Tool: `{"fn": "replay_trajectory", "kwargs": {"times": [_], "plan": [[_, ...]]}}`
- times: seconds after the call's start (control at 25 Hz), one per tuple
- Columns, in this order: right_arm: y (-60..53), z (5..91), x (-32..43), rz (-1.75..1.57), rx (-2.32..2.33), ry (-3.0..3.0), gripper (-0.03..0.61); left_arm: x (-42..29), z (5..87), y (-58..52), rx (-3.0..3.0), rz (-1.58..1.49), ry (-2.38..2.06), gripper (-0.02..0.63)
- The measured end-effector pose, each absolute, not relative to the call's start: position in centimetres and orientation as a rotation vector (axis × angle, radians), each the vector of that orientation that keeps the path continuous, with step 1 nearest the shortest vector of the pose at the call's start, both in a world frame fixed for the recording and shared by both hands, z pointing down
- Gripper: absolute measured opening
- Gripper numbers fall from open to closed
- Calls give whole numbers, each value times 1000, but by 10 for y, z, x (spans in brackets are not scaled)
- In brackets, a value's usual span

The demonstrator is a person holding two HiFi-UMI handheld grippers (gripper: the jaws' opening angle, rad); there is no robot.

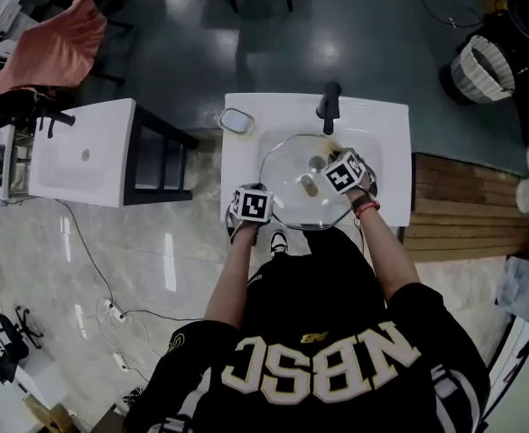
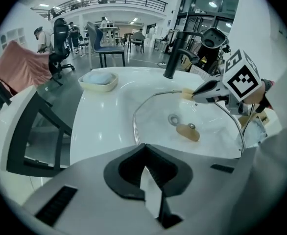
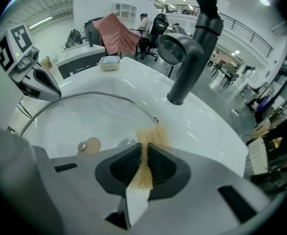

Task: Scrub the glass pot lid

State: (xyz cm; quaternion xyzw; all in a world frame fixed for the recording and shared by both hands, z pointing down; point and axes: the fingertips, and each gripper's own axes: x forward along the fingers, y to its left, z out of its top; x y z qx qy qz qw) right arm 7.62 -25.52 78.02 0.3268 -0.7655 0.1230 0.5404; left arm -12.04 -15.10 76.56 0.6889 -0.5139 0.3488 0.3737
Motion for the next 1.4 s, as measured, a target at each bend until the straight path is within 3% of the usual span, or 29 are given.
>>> {"fn": "replay_trajectory", "kwargs": {"times": [0.32,0.6,1.4], "plan": [[-199,768,100,515,684,-1759,49,-129,762,-153,1770,907,-1327,15],[-168,760,95,452,639,-1782,49,-121,763,-155,1769,767,-1262,15],[-77,737,39,748,310,-1903,46,-117,760,-152,1787,702,-1229,15]]}}
